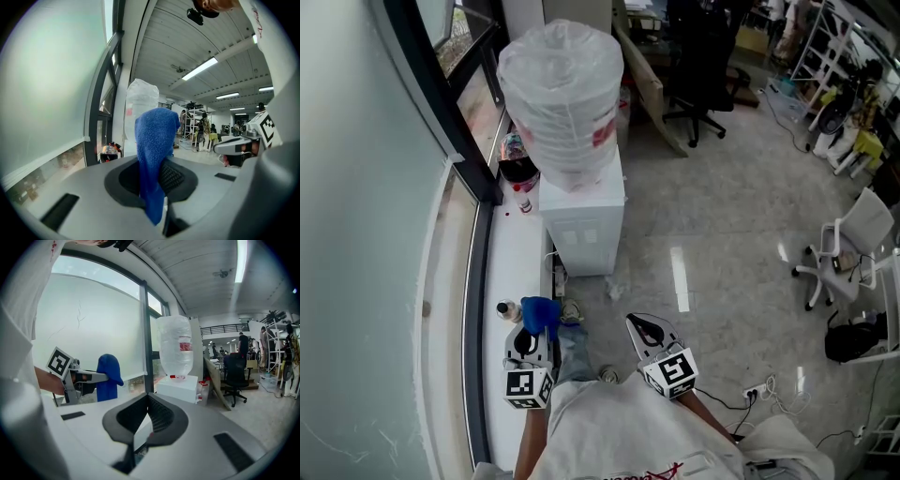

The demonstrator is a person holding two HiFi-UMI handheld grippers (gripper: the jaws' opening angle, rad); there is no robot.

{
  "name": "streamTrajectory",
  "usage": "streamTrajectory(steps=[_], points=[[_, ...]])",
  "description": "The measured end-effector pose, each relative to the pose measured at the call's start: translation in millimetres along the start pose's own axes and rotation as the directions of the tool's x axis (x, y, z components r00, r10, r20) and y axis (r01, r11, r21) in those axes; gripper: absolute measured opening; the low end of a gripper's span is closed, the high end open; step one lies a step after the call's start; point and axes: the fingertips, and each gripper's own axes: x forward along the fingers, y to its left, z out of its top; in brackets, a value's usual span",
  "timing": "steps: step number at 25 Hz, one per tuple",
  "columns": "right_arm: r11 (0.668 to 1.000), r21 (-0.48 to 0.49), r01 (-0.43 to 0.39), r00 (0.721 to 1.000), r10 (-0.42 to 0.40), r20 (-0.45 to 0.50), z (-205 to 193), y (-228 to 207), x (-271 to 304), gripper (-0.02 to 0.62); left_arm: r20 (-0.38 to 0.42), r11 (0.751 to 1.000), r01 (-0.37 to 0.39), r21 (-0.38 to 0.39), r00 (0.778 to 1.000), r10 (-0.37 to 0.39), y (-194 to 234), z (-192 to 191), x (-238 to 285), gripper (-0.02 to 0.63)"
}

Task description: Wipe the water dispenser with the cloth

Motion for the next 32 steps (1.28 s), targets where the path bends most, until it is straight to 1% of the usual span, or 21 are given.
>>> streamTrajectory(steps=[8, 16, 26, 32], points=[[1.000, 0.024, -0.005, 1.000, 0.005, -0.001, 5.8, -12.7, 38.3, 0.014, -0.004, 1.000, 0.006, -0.011, 1.000, -0.006, 22.3, 3.3, 37.0, 0.063], [1.000, -0.003, -0.022, 1.000, 0.022, -0.004, 24.6, -28.2, 105.8, 0.014, -0.004, 1.000, -0.010, -0.021, 1.000, 0.009, 71.3, 10.6, 89.3, 0.063], [0.997, -0.058, -0.050, 0.999, 0.051, 0.010, 82.6, -49.6, 200.0, 0.014, -0.003, 0.999, -0.014, -0.035, 1.000, 0.014, 131.9, 34.9, 155.7, 0.063], [0.998, -0.059, -0.019, 1.000, 0.020, 0.008, 108.2, -69.4, 249.6, 0.014, 0.000, 1.000, 0.005, -0.030, 1.000, -0.005, 170.1, 54.5, 199.5, 0.063]])
